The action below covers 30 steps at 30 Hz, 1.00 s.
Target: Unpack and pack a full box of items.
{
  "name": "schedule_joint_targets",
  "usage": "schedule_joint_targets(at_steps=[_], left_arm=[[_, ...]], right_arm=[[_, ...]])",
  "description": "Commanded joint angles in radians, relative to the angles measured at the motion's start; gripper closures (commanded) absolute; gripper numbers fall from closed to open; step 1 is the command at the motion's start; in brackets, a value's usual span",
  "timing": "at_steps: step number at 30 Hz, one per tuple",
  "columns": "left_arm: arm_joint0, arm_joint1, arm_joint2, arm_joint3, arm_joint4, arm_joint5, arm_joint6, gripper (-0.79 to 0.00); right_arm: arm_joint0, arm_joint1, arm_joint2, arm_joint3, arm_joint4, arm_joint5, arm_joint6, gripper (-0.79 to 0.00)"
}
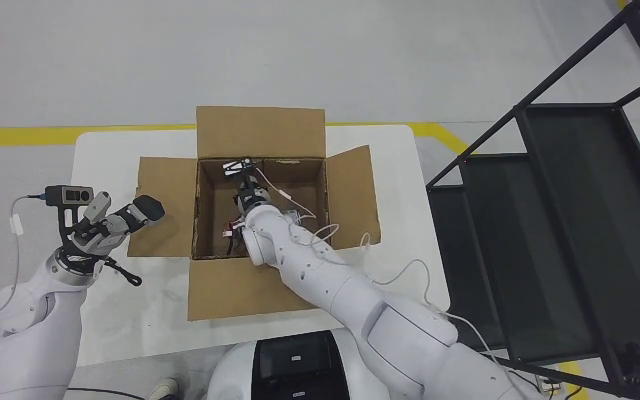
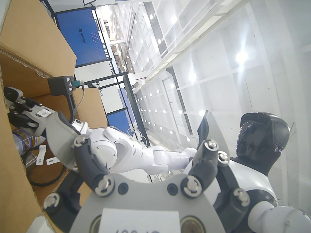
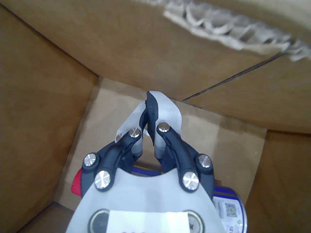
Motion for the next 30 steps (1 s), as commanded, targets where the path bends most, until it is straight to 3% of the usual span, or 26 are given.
schedule_joint_targets(at_steps=[1, 5, 13, 15, 17, 18, 19, 23, 30], left_arm=[[0.000, 0.000, 0.000, 0.000, 0.000, 0.000, 0.000, -0.785], [0.000, 0.000, 0.000, 0.000, 0.000, 0.000, 0.000, -0.785], [0.000, 0.000, 0.000, 0.000, 0.000, 0.000, 0.000, -0.785], [0.000, 0.000, 0.000, 0.000, 0.000, 0.000, 0.000, -0.785], [0.000, 0.000, 0.000, 0.000, 0.000, 0.000, 0.000, -0.785], [0.000, 0.000, 0.000, 0.000, 0.000, 0.000, 0.000, -0.785], [0.000, 0.000, 0.000, 0.000, 0.000, 0.000, 0.000, -0.785], [-0.002, 0.001, -0.005, -0.002, 0.007, -0.002, 0.008, -0.785], [-0.020, 0.021, -0.171, 0.026, 0.145, -0.014, 0.153, -0.785]], right_arm=[[-0.018, 0.011, 0.011, -0.043, -0.021, 0.018, 0.017, -0.080], [-0.067, 0.039, 0.028, -0.146, -0.076, 0.012, 0.088, -0.052], [-0.218, 0.122, 0.097, -0.437, -0.232, -0.100, 0.275, -0.071], [-0.259, 0.142, 0.123, -0.511, -0.268, -0.125, 0.311, -0.126], [-0.296, 0.158, 0.148, -0.578, -0.295, -0.156, 0.338, -0.246], [-0.312, 0.165, 0.159, -0.607, -0.309, -0.169, 0.348, -0.379], [-0.328, 0.171, 0.169, -0.635, -0.318, -0.186, 0.356, -0.770], [-0.337, 0.175, 0.175, -0.652, -0.320, -0.200, 0.362, -0.785], [-0.337, 0.175, 0.175, -0.652, -0.320, -0.200, 0.362, -0.785]])
